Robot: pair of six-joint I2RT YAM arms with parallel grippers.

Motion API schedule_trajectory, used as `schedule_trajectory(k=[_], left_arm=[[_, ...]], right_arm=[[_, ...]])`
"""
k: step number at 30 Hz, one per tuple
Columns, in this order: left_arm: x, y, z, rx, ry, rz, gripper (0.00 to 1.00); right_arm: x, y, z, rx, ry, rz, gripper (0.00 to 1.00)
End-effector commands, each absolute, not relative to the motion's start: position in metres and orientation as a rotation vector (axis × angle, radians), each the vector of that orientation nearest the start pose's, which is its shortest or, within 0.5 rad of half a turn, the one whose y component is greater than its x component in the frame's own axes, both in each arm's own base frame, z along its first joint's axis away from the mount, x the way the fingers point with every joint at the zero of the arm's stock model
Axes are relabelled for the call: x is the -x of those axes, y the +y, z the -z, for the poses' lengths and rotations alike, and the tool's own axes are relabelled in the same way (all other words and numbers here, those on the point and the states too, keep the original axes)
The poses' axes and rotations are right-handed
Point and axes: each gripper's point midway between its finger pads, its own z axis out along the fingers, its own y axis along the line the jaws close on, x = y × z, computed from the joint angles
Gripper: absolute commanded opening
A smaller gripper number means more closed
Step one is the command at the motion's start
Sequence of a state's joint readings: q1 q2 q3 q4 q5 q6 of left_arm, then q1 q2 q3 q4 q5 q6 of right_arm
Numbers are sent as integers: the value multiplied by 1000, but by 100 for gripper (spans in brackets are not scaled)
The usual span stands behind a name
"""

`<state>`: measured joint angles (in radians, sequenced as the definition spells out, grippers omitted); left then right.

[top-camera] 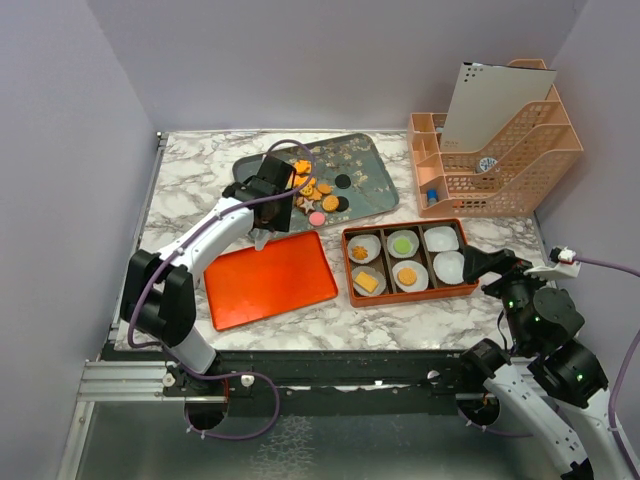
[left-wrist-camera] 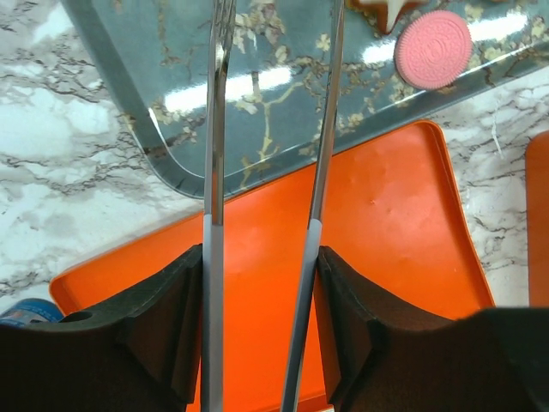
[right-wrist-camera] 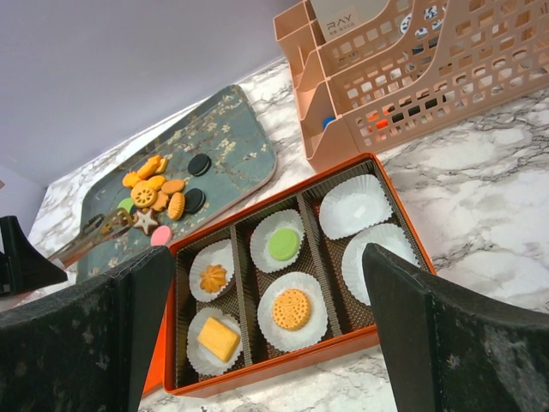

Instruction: Pack the cookies

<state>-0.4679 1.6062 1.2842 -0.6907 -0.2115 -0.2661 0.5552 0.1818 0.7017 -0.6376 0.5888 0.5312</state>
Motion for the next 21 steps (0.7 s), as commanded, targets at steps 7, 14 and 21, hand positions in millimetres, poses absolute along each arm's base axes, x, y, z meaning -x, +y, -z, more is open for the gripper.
schedule_trajectory(k=[7,14,21], left_arm=[[-359,-147,-151,-108,2478,57,53],[-345,-164,-153,-133,2477,162,53],[-334,-183,-166,-127,2426,177,53]], right_arm=[[-184,21,-270,-410,1620,-329,100],[-185,21,-269,-411,1621,-328,100],[-185,21,-270,-410,1621,-329,100]])
